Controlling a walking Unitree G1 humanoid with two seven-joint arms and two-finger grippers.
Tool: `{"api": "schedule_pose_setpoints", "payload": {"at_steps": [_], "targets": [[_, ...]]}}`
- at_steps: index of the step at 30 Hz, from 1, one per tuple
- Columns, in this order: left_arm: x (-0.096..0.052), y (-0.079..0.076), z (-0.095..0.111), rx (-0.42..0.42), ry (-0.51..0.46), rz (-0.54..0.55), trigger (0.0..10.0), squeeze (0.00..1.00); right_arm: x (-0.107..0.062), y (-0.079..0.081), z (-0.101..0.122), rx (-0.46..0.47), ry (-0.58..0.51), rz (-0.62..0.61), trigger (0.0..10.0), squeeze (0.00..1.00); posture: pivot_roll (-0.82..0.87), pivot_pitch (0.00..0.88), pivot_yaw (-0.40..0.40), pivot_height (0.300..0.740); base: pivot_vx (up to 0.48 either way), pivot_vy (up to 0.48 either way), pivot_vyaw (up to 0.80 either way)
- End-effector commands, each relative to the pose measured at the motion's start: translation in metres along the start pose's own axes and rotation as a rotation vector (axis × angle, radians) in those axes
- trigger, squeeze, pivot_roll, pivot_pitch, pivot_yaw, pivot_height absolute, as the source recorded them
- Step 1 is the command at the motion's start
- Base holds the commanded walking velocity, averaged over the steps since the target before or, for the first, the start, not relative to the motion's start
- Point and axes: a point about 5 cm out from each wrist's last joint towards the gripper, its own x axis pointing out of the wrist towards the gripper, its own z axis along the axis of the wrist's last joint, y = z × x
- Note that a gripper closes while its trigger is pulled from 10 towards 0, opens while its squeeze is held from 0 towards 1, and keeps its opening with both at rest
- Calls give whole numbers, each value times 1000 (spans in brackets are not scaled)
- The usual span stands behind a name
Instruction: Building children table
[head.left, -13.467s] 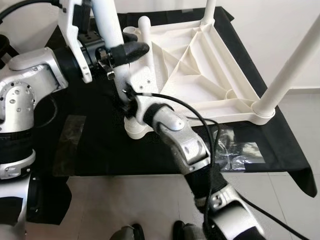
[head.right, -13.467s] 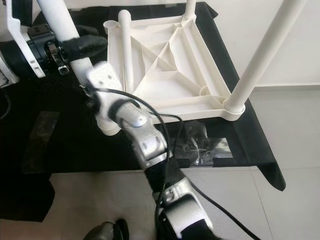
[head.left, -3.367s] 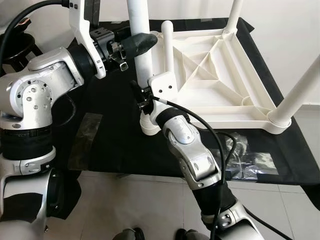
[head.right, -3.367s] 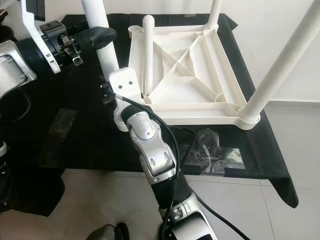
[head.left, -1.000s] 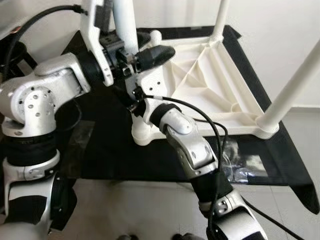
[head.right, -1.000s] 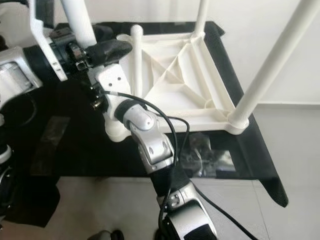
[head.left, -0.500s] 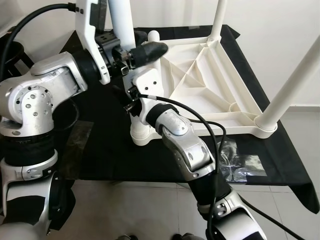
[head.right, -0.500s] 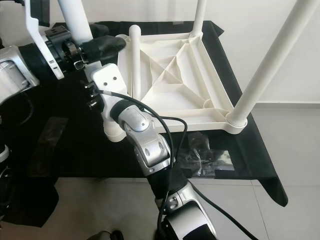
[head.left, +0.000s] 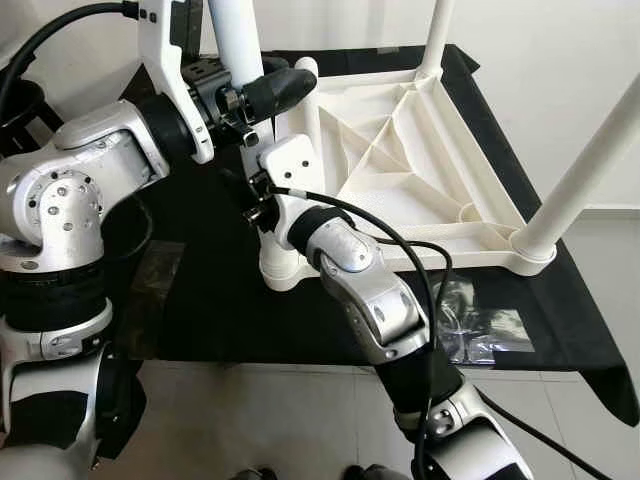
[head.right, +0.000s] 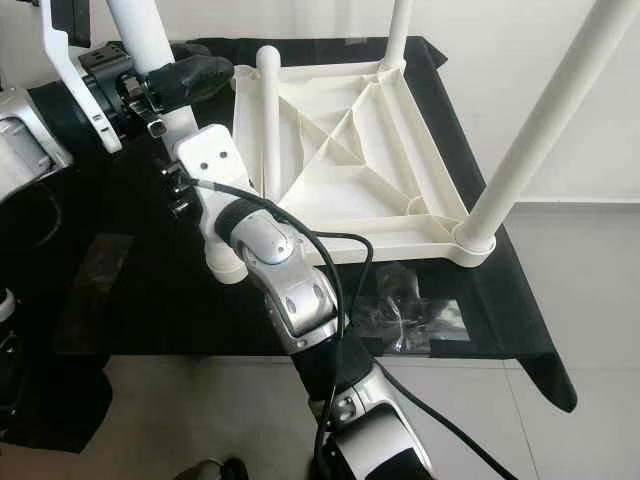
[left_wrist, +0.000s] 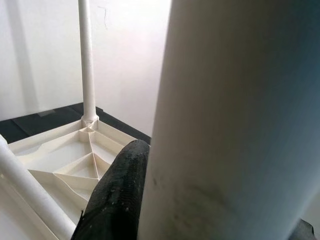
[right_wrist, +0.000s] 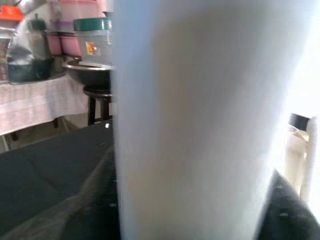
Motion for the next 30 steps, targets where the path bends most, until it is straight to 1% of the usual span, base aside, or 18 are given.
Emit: {"api": "schedule_pose_setpoints", "payload": {"at_steps": [1, 2, 3, 4, 11, 12, 14, 15, 18, 19, 20, 22, 23, 28, 29, 30], "targets": [[6, -16, -4, -37, 16, -137, 0, 0, 1, 24, -1, 127, -60, 91, 10000, 1000, -127, 159, 14, 740, 0, 0, 0], [7, -16, -5, -38, 15, -140, 0, 0, 1, 22, 9, 130, -125, 172, 10000, 1000, -124, 157, 14, 740, 0, 0, 0], [7, -16, -5, -38, 15, -140, 0, 0, 1, 22, 9, 130, -125, 172, 10000, 1000, -124, 157, 14, 740, 0, 0, 0], [7, -16, -5, -40, 15, -143, 0, 0, 1, 14, 16, 114, -161, 287, 10000, 1000, -123, 158, 15, 740, 0, 0, 0], [7, -16, -5, -40, 15, -143, 0, 0, 1, 14, 16, 114, -161, 287, 10000, 1000, -123, 158, 15, 740, 0, 0, 0], [7, -17, -5, -41, 15, -144, 0, 0, 1, 8, 20, 101, -179, 358, 10000, 1000, -122, 158, 15, 740, 0, 0, 0], [7, -17, -5, -41, 15, -144, 0, 0, 1, 8, 20, 101, -179, 358, 10000, 1000, -122, 158, 15, 740, 0, 0, 0], [7, -19, -4, -39, 19, -156, 0, 0, -3, -33, 13, -41, -49, 694, 10000, 0, -102, 172, 22, 740, 0, 0, 0], [7, -19, -4, -39, 19, -156, 0, 0, -3, -33, 13, -41, -49, 694, 10000, 0, -102, 172, 22, 740, 0, 0, 0], [6, -19, -4, -39, 21, -160, 0, 0, -6, -47, 12, -65, -3, 768, 10000, 0, -102, 172, 22, 740, 0, 0, 0], [6, -19, -4, -39, 24, -165, 0, 0, -7, -55, 10, -83, 40, 802, 10000, 0, -96, 178, 28, 740, 0, 0, 0], [6, -19, -4, -40, 26, -167, 0, 0, -5, -57, 8, -88, 57, 803, 10000, 0, -96, 178, 28, 740, 0, 0, 0], [6, -20, -4, -39, 29, -174, 0, 0, -3, -62, 4, -83, 89, 797, 10000, 0, -93, 183, 27, 740, 0, 0, 0], [6, -20, -4, -39, 30, -177, 0, 0, -3, -66, 2, -74, 102, 793, 10000, 0, -90, 184, 26, 740, 0, 0, 0], [6, -20, -3, -40, 29, -178, 0, 0, -2, -66, 1, -63, 105, 795, 6863, 0, -91, 190, 25, 740, 0, 0, 0], [6, -20, -3, -40, 29, -178, 0, 0, -3, -67, 1, -52, 102, 806, 4078, 0, -90, 188, 24, 740, 0, 0, 0]]}}
